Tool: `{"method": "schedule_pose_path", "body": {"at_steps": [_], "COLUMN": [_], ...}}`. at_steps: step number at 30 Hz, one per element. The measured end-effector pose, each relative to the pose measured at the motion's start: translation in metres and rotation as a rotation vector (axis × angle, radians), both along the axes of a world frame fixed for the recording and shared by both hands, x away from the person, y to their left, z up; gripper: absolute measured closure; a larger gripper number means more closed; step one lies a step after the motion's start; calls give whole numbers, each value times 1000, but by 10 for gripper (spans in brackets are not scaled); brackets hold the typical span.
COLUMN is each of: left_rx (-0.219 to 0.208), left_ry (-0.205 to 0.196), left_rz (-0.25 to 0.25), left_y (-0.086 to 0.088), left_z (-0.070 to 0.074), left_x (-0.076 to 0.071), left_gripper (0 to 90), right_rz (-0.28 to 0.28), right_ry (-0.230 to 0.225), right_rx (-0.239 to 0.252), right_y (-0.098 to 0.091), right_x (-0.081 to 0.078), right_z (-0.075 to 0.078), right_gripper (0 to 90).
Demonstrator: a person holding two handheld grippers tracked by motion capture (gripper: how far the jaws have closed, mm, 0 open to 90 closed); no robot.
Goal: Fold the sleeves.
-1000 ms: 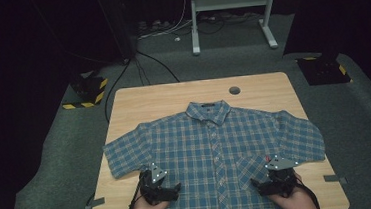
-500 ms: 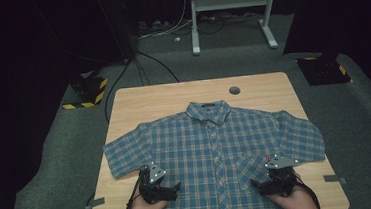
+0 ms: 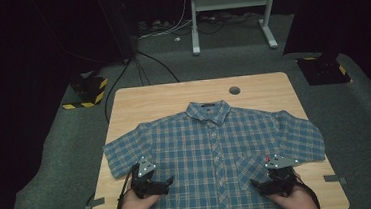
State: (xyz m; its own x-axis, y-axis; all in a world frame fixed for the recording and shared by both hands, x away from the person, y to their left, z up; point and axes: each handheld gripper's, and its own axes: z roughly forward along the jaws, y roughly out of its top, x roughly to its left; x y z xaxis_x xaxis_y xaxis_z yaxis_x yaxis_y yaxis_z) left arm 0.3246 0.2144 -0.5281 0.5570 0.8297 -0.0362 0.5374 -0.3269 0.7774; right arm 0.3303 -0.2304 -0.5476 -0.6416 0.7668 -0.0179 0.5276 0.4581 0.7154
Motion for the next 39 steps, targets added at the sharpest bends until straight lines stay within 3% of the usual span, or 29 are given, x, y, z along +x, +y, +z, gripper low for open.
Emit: {"method": "schedule_pose_path", "body": {"at_steps": [3,8,15,28,32,39], "left_rx": [8,21,10,15,-3,10], "left_ry": [6,-37,-48,-40,-43,-43], "left_rz": [20,30,45,81,91,106], "left_y": [4,9,17,41,47,57], "left_z": [1,2,3,2,2,1], "left_x": [3,7,14,26,30,39], "left_gripper": [2,5,8,18,28,25], "right_rz": [-1,-1,-1,3,4,4], "right_ry": [0,1,0,1,1,1], "right_rx": [0,0,0,2,1,2], "right_y": [0,0,0,0,0,0], "right_x": [0,0,0,0,0,0], "right_z": [0,0,0,0,0,0], "right_gripper": [0,0,0,0,0,0]}}
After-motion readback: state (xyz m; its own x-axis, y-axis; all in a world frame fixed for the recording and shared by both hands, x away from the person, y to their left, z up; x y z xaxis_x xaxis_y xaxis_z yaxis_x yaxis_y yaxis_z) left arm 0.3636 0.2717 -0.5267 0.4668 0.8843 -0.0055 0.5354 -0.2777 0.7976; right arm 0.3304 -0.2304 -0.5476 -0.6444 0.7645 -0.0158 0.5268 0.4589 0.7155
